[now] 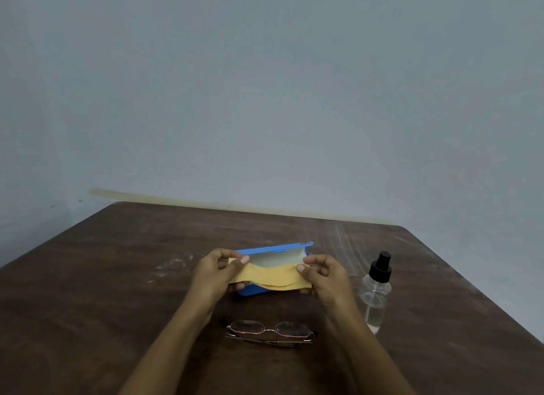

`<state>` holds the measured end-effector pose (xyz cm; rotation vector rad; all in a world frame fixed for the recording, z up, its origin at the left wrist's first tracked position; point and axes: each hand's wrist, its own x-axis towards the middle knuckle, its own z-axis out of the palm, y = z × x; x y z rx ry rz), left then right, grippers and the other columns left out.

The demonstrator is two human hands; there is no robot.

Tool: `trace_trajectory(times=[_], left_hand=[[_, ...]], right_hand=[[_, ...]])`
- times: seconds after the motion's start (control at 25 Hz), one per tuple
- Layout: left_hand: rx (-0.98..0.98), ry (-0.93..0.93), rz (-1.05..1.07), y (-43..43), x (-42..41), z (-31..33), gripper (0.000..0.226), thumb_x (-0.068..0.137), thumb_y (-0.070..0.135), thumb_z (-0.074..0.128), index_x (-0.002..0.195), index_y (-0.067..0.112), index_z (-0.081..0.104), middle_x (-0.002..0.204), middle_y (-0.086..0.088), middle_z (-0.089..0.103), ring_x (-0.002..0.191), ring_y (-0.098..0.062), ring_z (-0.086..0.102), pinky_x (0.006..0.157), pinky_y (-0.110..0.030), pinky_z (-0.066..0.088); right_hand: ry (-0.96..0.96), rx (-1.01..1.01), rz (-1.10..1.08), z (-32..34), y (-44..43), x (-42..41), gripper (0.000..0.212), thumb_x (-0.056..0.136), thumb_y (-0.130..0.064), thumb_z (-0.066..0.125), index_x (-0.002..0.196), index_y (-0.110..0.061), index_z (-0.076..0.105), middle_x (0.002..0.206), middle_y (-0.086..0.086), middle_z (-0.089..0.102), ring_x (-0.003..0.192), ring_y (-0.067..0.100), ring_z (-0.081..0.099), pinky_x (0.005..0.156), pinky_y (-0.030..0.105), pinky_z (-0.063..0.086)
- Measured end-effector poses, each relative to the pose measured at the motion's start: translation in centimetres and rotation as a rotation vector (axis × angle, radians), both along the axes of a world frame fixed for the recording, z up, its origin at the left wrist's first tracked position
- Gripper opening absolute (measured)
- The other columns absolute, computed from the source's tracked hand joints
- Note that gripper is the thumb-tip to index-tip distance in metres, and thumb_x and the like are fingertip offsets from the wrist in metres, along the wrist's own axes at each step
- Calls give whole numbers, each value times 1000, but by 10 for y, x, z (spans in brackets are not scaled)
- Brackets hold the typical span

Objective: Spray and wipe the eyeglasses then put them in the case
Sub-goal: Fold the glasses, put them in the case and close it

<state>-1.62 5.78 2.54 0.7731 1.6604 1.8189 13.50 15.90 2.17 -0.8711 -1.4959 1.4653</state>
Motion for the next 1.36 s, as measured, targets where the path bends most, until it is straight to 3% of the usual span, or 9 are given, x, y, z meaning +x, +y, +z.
trace_trajectory(times=[0.32,0.44,0.6,0.72,0.8,0.92,1.04,1.24,1.36], left_hand=[[-41,85,58,3,-1,-4,15,84,1,56,81,16,55,101,-11,56,76,-19,60,42,-13,50],[-52,129,100,4,-1,-6,17,85,3,54,79,19,56,104,-12,57,79,-18,58,40,-14,49],[-95,188,204,4,1,-6,9,86,8,54,88,17,56,101,-3,54,91,-16,52,55,-23,49],[-94,199,219,4,0,-8,9,86,9,54,91,16,56,99,-3,54,93,-16,51,59,-22,47],[-106,203,225,6,0,-10,9,86,10,54,93,16,55,98,-2,55,89,-15,52,56,-22,47],[-107,227,248,8,0,-11,10,85,10,57,93,15,54,91,0,58,71,-11,56,53,-23,48],[-96,269,274,11,0,-11,12,82,10,61,90,15,54,78,5,56,59,-12,57,52,-24,48],[-93,385,337,17,1,-13,16,77,11,67,86,17,55,74,7,56,74,-12,56,62,-32,51],[-83,427,355,18,-1,-13,19,75,14,69,85,16,53,72,7,56,73,-11,55,59,-22,44]], right_hand=[[28,36,-43,-1,7,-2,20,83,-10,62,103,-5,59,79,5,63,69,13,58,57,22,48],[-1,40,-13,1,7,-3,30,78,0,66,104,-10,56,80,6,60,74,16,58,56,19,50],[-93,74,-86,1,17,-6,33,80,3,62,111,-9,57,87,6,58,93,22,57,81,34,49],[-137,87,-111,-1,20,-9,28,86,-4,56,113,-10,56,87,3,59,93,20,56,85,39,49],[-162,122,-137,0,21,-11,26,86,-3,56,112,-10,56,80,-2,57,84,14,54,84,39,49],[-242,261,-210,4,26,-18,24,86,-2,56,109,-9,56,71,-10,51,70,4,48,64,22,44],[-330,376,-281,4,24,-23,18,88,-5,53,105,-11,55,74,-11,52,75,9,52,54,16,35],[-431,526,-339,-7,21,-25,11,89,-10,52,98,-16,54,88,-4,59,83,13,56,66,27,45],[-464,559,-359,-10,21,-22,8,90,-11,51,92,-18,51,81,-6,54,79,13,54,70,32,48]])
